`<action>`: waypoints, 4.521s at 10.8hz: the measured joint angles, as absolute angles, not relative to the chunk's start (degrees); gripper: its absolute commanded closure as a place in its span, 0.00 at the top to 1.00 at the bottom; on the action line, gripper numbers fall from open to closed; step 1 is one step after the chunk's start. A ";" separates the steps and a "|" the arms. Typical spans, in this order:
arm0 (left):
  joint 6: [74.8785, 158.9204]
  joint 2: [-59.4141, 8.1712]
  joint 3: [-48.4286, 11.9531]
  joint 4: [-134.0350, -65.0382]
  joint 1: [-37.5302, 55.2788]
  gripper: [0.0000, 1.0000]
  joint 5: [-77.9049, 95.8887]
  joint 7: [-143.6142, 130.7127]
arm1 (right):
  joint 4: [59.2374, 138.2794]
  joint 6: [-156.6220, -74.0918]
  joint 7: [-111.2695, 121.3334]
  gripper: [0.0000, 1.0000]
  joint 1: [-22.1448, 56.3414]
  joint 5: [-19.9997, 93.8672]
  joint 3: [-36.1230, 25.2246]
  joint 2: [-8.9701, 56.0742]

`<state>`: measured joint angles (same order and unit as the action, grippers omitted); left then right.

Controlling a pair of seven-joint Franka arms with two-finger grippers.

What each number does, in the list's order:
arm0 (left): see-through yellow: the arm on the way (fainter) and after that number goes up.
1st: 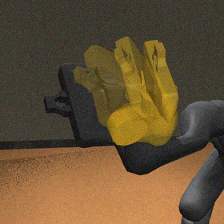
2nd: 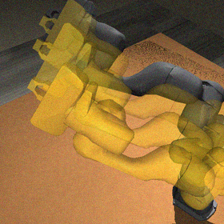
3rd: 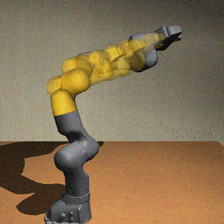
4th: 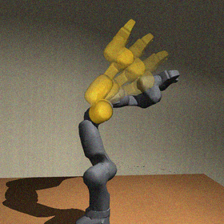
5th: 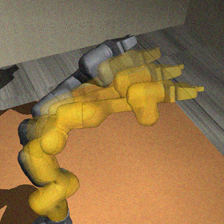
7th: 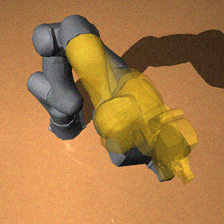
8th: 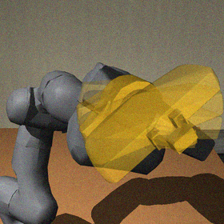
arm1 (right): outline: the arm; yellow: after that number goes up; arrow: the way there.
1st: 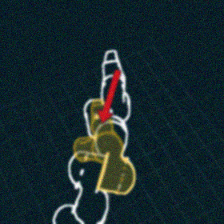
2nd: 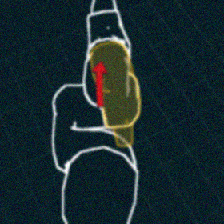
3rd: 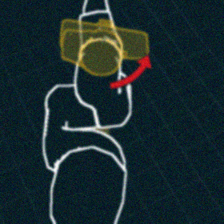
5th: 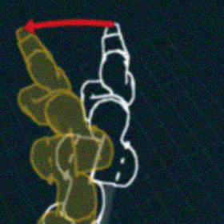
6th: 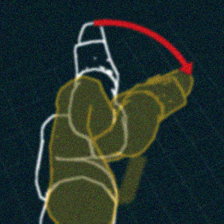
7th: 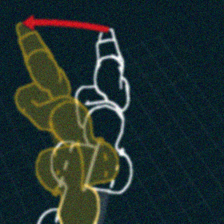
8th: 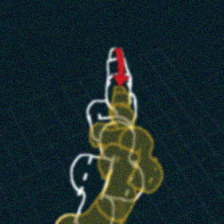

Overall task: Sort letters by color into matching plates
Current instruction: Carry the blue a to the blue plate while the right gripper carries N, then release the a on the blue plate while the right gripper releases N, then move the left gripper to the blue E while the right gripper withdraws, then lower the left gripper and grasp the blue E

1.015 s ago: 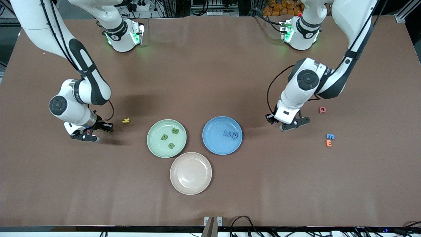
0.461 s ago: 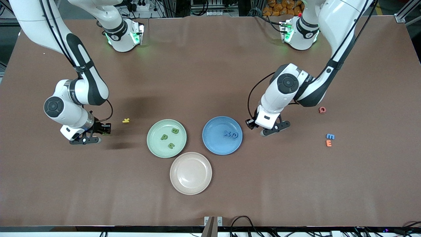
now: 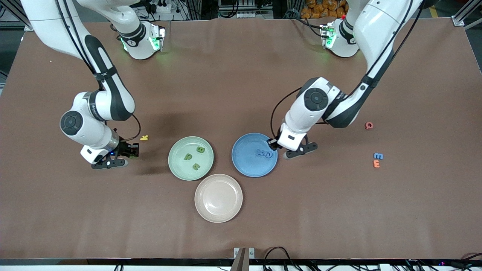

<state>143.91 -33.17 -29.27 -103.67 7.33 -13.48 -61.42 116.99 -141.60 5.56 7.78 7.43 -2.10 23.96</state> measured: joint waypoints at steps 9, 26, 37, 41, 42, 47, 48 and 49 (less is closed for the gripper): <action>139.40 -35.64 -23.33 -98.50 15.29 1.00 -15.70 -64.00 | 114.90 -140.38 -22.72 0.14 22.88 10.02 -1.71 24.32; 119.33 -26.70 -15.39 -102.45 -4.92 1.00 -14.33 -19.66 | 105.54 -132.36 7.07 1.00 13.55 3.85 -9.82 27.21; 136.65 -24.84 -7.02 -114.67 -12.78 1.00 -8.10 13.02 | 90.43 -103.52 9.62 1.00 5.39 -0.07 -9.90 17.22; 141.77 -28.30 -7.05 -115.13 -13.63 1.00 -3.70 16.87 | 84.69 -89.64 6.01 1.00 5.39 -0.05 -9.83 11.51; 142.91 -29.39 -7.06 -115.20 -13.60 1.00 -3.70 16.87 | 82.55 -86.15 5.90 1.00 5.39 -0.05 -9.79 10.32; 145.12 -31.52 -6.60 -115.21 -13.58 1.00 -3.70 16.93 | 81.10 -81.20 5.49 1.00 5.67 1.38 -8.31 3.18; 145.26 -31.67 -6.50 -115.21 -13.55 1.00 -3.70 16.93 | 81.55 -81.77 5.04 1.00 5.68 1.56 -8.13 3.03; 145.55 -31.79 -6.46 -115.29 -13.50 1.00 -3.70 16.93 | 82.74 -83.77 4.51 1.00 5.81 1.65 -8.10 3.08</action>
